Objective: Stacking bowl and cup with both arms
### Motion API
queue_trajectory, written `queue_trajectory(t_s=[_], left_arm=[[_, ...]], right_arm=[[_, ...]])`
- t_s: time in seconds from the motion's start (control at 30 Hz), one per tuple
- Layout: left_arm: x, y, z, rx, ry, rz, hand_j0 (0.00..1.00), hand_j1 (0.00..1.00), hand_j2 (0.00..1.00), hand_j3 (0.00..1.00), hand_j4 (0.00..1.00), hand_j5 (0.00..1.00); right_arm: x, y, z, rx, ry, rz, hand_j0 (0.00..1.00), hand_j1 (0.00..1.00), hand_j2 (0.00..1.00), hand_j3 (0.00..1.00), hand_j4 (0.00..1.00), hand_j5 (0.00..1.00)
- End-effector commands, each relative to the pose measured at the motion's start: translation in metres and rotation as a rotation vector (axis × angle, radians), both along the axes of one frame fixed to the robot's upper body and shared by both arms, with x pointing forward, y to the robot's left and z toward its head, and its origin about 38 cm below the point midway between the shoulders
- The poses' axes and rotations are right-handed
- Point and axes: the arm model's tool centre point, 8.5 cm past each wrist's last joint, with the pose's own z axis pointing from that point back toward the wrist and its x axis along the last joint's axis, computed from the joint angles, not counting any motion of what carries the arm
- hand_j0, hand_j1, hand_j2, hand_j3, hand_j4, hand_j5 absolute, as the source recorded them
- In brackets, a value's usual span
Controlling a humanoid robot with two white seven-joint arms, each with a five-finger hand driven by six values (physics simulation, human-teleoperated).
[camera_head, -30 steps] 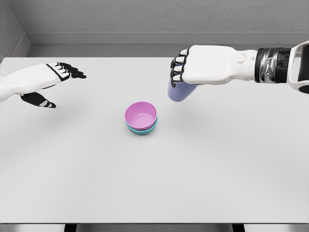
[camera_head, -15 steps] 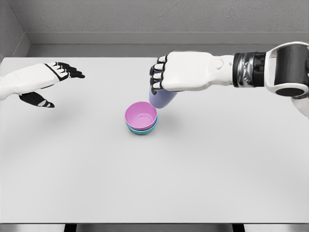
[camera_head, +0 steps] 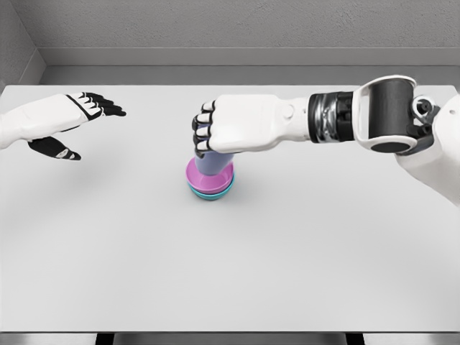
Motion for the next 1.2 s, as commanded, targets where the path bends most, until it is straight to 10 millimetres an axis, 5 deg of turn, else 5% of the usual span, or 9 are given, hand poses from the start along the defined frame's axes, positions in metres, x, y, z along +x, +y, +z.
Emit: queue_trajectory(t_s=[0.0,0.9,0.97,1.07,1.17], left_arm=[[0.0,0.001,0.001,-0.006,0.0,0.003,1.0,1.0,1.0,1.0,1.0,1.0],[-0.004,0.009,0.003,0.013,0.003,0.014,1.0,1.0,1.0,1.0,1.0,1.0],[-0.004,0.012,0.003,0.018,0.005,0.021,1.0,1.0,1.0,1.0,1.0,1.0],[-0.005,0.013,0.002,0.021,0.006,0.023,1.0,1.0,1.0,1.0,1.0,1.0],[-0.005,0.014,0.001,0.021,0.009,0.026,1.0,1.0,1.0,1.0,1.0,1.0]], right_arm=[[-0.001,0.004,-0.001,0.0,-0.002,0.005,0.64,0.64,0.64,0.64,0.64,0.64],[0.008,0.009,-0.024,-0.041,0.03,-0.018,0.65,0.65,0.65,0.65,0.65,0.65],[0.008,0.009,-0.025,-0.041,0.031,-0.018,0.72,0.72,0.72,0.72,0.72,0.72],[0.008,0.01,-0.024,-0.04,0.029,-0.016,0.99,0.99,0.99,0.99,0.99,0.99],[0.007,0.01,-0.023,-0.039,0.027,-0.015,0.99,0.99,0.99,0.99,0.99,0.99]])
